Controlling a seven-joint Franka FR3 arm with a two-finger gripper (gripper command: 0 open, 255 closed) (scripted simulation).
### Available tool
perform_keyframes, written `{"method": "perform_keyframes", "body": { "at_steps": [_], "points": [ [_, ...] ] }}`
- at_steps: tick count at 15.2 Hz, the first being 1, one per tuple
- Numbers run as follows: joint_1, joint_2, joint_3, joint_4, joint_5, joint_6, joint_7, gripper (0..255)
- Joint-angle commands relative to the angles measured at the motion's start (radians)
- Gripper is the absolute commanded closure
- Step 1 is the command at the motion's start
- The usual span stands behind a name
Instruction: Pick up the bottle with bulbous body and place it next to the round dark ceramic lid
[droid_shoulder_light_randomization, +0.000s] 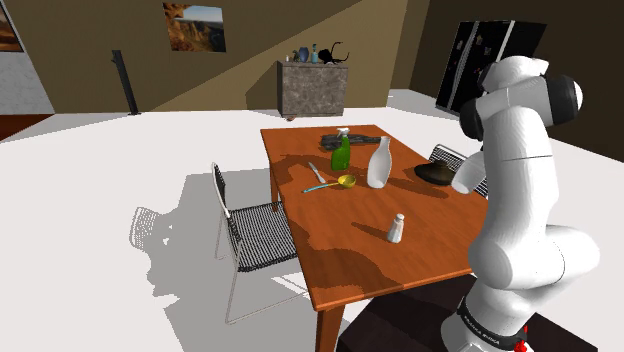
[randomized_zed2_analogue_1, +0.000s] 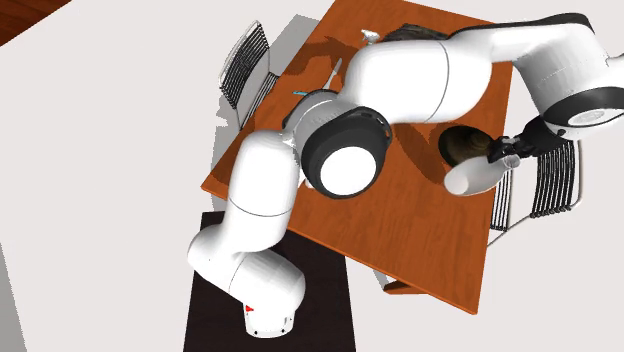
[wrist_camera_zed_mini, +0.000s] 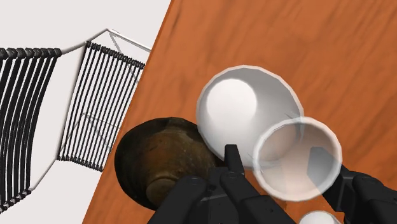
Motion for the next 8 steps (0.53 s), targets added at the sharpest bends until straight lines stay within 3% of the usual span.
{"method": "perform_keyframes", "body": {
  "at_steps": [1,8],
  "points": [
    [0.01,0.002,0.001,-0.026,0.003,0.025,-0.004,255],
    [0.023,0.015,0.01,-0.084,0.018,0.085,-0.022,255]
  ]
}}
